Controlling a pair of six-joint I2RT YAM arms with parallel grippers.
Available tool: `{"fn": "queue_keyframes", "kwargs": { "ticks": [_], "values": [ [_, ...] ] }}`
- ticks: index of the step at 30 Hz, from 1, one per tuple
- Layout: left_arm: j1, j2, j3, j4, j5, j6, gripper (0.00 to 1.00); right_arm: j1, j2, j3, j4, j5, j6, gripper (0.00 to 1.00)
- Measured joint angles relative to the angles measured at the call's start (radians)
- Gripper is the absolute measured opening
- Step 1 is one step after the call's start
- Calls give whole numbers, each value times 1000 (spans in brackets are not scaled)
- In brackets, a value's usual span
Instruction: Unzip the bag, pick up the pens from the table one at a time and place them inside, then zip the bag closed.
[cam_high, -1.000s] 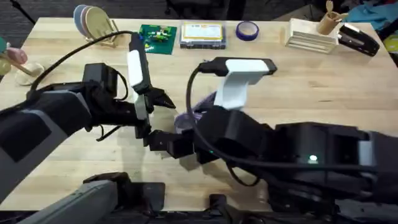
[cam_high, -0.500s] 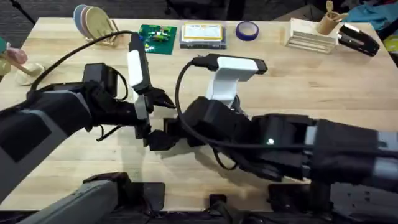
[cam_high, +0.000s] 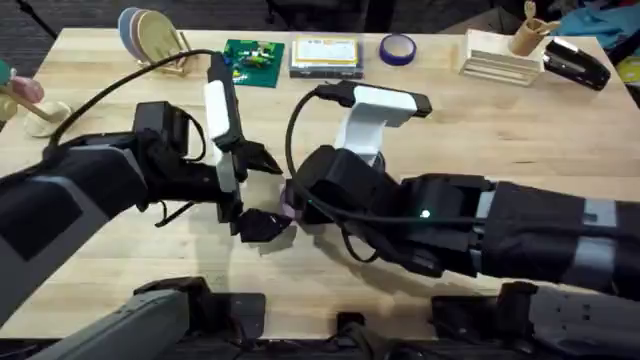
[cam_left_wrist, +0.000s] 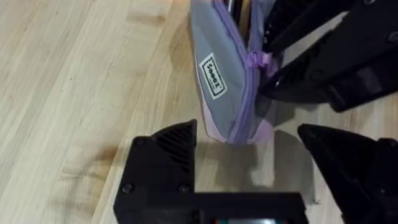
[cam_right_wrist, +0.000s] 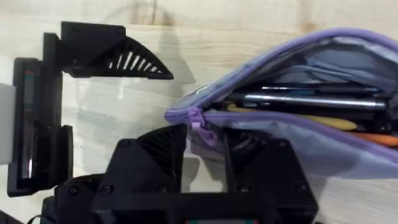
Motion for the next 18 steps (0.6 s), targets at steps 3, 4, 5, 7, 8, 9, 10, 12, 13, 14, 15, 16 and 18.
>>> {"fn": "queue_keyframes", "kwargs": {
  "ticks": [3,4,5,7,8,9,10,12,13,14,15,16,18],
  "values": [
    [0,0,0,0,0,0,993,0,0,0,-2,-2,1,254],
    [0,0,0,0,0,0,993,0,0,0,-2,-2,1,223],
    [0,0,0,0,0,0,993,0,0,0,-2,-2,1,194],
    [0,0,0,0,0,0,993,0,0,0,-2,-2,1,112],
    [0,0,0,0,0,0,993,0,0,0,-3,-2,1,57],
    [0,0,0,0,0,0,993,0,0,0,-3,-2,1,39],
    [0,0,0,0,0,0,993,0,0,0,-3,-2,1,36],
    [0,0,0,0,0,0,993,0,0,0,-4,-2,-8,33],
    [0,0,0,0,0,0,993,0,0,0,-4,-2,-18,33],
    [0,0,0,0,0,0,993,0,0,0,-4,-2,-28,33],
    [0,0,0,0,0,0,993,0,0,0,-4,-2,-39,33],
    [0,0,0,0,0,0,994,0,-3,0,-5,-2,-54,33],
    [0,0,0,0,0,0,994,0,-17,0,-10,-2,-81,33]
  ]
}}
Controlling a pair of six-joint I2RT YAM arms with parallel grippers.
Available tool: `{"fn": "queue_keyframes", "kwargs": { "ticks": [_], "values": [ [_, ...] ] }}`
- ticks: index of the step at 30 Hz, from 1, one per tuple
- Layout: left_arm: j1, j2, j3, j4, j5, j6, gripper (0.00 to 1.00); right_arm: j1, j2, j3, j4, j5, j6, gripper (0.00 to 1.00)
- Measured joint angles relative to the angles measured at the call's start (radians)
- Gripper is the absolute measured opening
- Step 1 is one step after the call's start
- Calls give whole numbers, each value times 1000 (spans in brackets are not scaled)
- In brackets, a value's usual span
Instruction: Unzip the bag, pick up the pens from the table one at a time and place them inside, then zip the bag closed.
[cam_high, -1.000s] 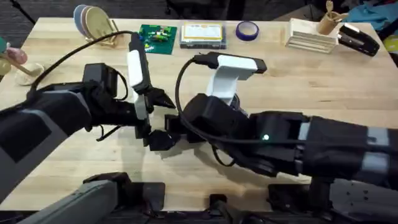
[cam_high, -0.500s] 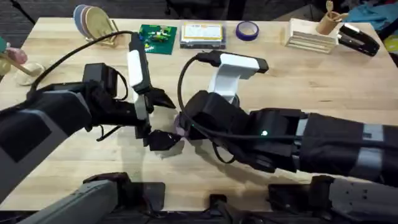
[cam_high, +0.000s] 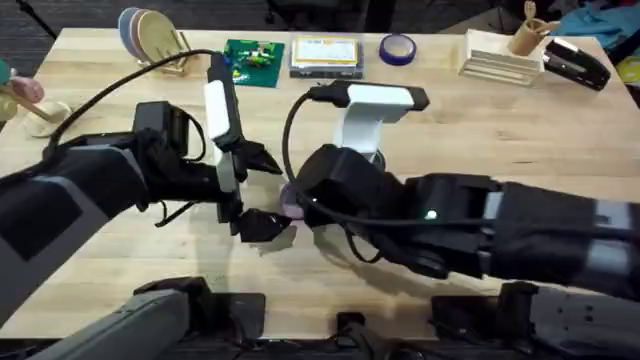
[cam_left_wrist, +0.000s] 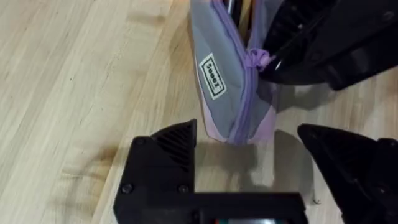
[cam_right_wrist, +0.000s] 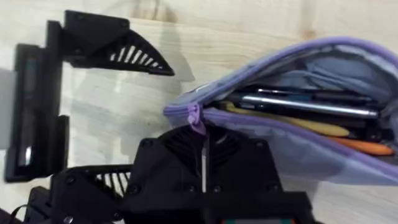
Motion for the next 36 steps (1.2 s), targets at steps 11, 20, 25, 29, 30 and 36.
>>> {"fn": "queue_keyframes", "kwargs": {
  "ticks": [11,20,25,29,30,36],
  "values": [
    [0,0,0,0,0,0,993,0,-174,-2,-37,-23,-99,31],
    [0,0,0,6,22,0,993,0,-175,-3,-43,-23,-102,30],
    [0,0,0,47,66,0,993,0,-175,-3,-43,-23,-103,30],
    [0,0,0,57,93,0,994,0,-175,-3,-43,-23,-105,30],
    [0,0,0,57,98,0,994,0,-175,-3,-43,-23,-105,30],
    [0,0,0,57,109,0,994,0,-175,-3,-43,-23,-106,30]
  ]
}}
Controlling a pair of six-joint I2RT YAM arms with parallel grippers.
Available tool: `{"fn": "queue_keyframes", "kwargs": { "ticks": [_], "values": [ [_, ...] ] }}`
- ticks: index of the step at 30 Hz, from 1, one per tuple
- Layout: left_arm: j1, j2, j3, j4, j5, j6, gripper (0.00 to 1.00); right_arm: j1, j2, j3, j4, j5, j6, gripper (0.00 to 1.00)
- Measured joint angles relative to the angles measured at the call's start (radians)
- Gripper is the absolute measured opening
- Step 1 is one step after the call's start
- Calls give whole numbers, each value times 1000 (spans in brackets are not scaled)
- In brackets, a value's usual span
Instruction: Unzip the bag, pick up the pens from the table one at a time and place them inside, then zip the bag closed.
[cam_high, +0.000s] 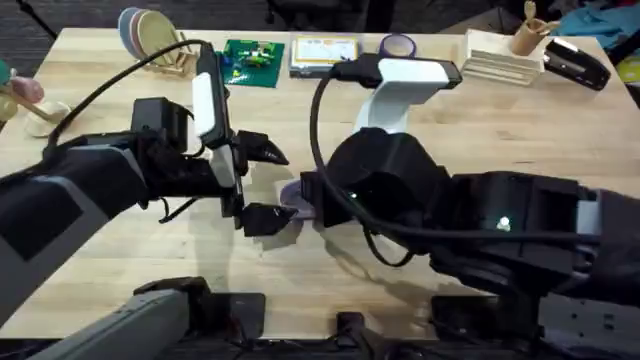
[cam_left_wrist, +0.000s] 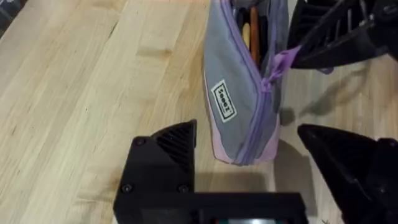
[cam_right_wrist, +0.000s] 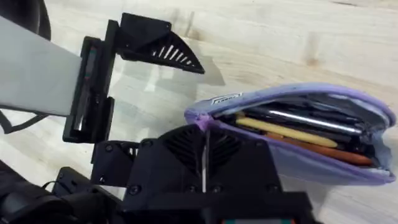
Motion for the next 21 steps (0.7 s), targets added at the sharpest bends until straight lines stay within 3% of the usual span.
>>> {"fn": "queue_keyframes", "kwargs": {
  "ticks": [8,16,20,21],
  "values": [
    [-6,0,0,0,0,0,993,0,0,0,0,0,0,30],
    [-69,93,1,42,4,0,993,0,0,0,-6,0,0,30],
    [-69,94,1,56,16,0,994,0,0,0,-23,0,0,30],
    [-69,94,1,69,35,0,926,0,0,0,-28,0,0,30]
  ]
}}
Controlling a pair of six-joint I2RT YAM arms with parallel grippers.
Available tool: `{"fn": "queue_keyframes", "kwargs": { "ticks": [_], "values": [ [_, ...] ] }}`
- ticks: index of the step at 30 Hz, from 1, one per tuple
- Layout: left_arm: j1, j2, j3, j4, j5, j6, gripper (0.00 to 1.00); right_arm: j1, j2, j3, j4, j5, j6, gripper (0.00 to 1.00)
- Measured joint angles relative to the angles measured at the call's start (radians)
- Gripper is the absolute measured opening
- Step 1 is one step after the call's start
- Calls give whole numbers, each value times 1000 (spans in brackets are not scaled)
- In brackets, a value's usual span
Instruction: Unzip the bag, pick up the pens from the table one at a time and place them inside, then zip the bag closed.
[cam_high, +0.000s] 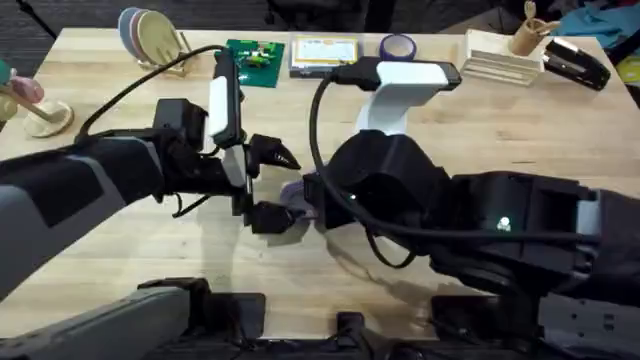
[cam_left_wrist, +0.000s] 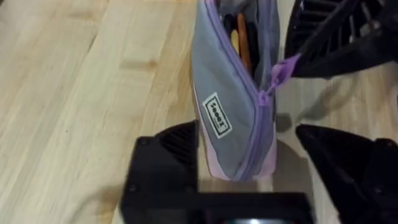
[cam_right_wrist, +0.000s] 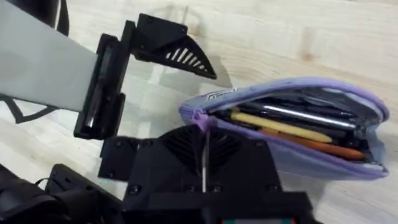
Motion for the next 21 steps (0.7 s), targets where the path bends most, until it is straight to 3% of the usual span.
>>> {"fn": "queue_keyframes", "kwargs": {
  "ticks": [3,7,9,21],
  "values": [
    [0,0,0,6,18,2,683,0,0,0,-1,0,0,31],
    [0,0,0,7,24,5,94,0,0,0,-2,0,0,30],
    [0,1,0,8,24,6,48,0,0,0,-2,0,0,30],
    [0,2,0,4,27,6,43,-48,-27,0,-65,-7,-30,30]
  ]
}}
